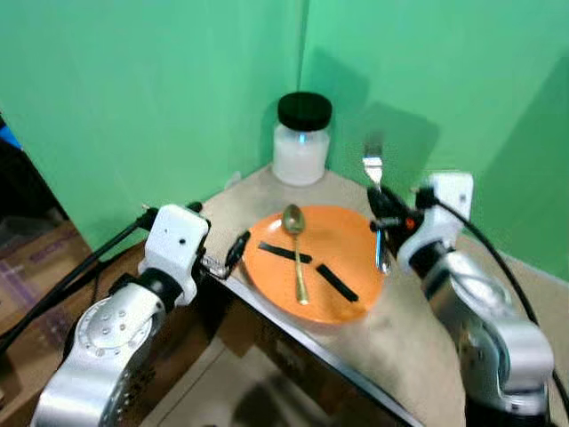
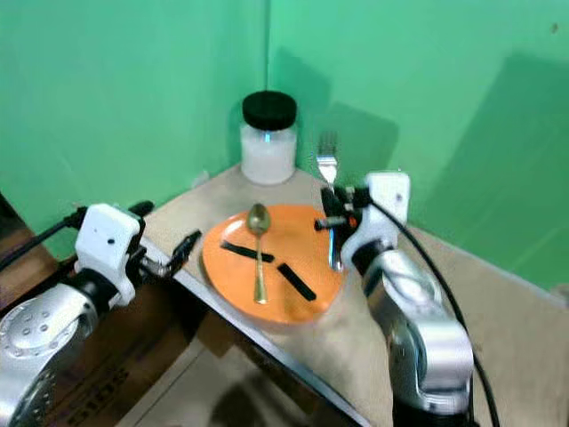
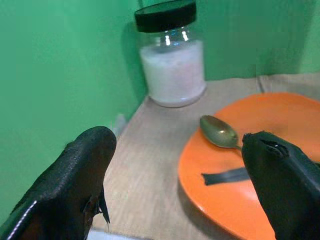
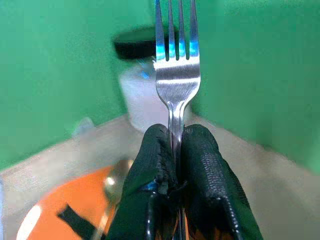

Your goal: Setting the table

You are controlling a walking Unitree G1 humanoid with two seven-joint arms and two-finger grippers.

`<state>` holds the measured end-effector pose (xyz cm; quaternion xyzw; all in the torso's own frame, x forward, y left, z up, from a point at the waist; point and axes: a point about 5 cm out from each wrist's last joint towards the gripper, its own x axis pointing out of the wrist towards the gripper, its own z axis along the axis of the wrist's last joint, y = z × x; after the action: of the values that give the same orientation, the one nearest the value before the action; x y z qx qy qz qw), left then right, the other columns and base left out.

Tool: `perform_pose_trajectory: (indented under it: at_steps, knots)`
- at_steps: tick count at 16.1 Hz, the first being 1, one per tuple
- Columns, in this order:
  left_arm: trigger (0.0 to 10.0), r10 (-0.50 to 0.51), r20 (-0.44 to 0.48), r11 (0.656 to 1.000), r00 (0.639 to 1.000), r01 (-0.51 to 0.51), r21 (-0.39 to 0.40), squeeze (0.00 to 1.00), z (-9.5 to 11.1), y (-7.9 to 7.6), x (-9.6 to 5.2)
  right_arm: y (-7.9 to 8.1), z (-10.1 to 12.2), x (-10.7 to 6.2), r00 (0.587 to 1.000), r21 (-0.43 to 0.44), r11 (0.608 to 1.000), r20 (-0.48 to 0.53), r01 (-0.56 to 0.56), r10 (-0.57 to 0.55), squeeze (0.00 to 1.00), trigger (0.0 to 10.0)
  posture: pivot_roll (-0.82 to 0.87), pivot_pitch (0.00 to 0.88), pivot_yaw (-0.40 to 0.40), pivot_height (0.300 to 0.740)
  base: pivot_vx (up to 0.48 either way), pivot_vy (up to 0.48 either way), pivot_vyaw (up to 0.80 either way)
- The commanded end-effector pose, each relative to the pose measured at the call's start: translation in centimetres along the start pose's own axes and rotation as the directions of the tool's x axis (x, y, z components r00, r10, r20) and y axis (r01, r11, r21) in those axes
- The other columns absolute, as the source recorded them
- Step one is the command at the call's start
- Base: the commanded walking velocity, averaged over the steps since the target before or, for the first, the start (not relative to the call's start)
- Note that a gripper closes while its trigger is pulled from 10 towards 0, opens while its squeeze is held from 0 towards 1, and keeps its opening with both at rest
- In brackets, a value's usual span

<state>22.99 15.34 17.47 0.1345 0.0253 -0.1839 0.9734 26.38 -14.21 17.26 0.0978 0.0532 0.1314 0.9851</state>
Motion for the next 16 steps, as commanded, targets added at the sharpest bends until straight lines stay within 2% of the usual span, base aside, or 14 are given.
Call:
perform_pose_trajectory:
  at_steps: [1,8,16]
  knots:
    - [10.0,0.062,0.018,0.998,0.998,-0.062,0.012,0.0,0.5,0.2,0.4,-0.7,0.2,-0.7,0.997,-0.007,0.997,0.023,0.075,-0.075,0.0,10.0,-0.04,0.023,-0.029,0.74,0.0,0.0,-0.8]
    - [10.0,0.104,0.013,0.994,0.994,-0.104,0.02,0.0,0.5,0.2,0.4,-0.3,0.2,-1.1,0.995,-0.052,0.995,0.045,0.087,-0.084,0.0,10.0,-0.04,0.029,-0.03,0.74,0.0,0.0,-0.8]
    - [10.0,0.167,-0.018,0.986,0.986,-0.166,0.034,0.0,-0.3,1.6,-0.2,-0.6,0.3,-0.9,0.991,-0.043,0.991,0.044,0.13,-0.128,0.0,10.0,-0.05,0.03,-0.034,0.74,0.0,0.0,-0.8]
